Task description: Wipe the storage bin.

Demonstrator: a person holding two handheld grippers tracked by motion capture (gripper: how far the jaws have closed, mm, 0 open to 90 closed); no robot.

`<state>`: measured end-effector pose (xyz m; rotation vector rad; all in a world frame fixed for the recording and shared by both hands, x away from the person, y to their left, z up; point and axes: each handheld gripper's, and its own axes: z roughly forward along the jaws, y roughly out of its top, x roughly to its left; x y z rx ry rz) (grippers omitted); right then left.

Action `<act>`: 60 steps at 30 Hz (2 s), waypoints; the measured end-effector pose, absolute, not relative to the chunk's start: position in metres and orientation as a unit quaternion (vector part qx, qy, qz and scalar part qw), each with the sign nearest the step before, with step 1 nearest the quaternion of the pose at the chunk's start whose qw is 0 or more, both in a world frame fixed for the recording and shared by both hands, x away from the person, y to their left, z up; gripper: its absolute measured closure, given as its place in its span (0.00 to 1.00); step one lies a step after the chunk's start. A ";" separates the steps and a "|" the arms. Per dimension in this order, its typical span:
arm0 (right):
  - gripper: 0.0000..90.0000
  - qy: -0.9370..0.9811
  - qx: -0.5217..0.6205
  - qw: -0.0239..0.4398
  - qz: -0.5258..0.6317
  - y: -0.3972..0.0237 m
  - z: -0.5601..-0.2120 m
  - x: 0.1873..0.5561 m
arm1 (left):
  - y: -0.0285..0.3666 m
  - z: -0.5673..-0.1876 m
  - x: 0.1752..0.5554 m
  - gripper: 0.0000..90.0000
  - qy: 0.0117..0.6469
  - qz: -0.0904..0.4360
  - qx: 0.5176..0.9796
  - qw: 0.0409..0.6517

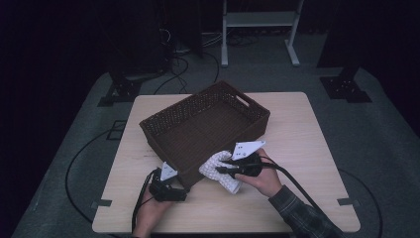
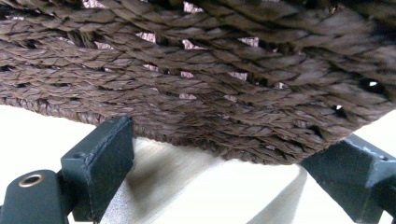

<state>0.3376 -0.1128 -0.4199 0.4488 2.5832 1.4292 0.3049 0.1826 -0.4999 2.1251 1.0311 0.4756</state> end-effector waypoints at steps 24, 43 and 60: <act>0.86 0.839 0.116 0.083 0.526 -0.104 -0.387 0.319 | 0.183 -0.500 0.305 0.11 0.399 0.186 0.823 0.360; 0.86 0.866 0.117 0.052 0.482 -0.075 -0.421 0.327 | 0.182 -0.500 0.305 0.11 0.400 0.184 0.823 0.359; 0.86 0.895 0.121 0.039 0.428 -0.058 -0.451 0.334 | 0.183 -0.500 0.305 0.11 0.400 0.185 0.823 0.359</act>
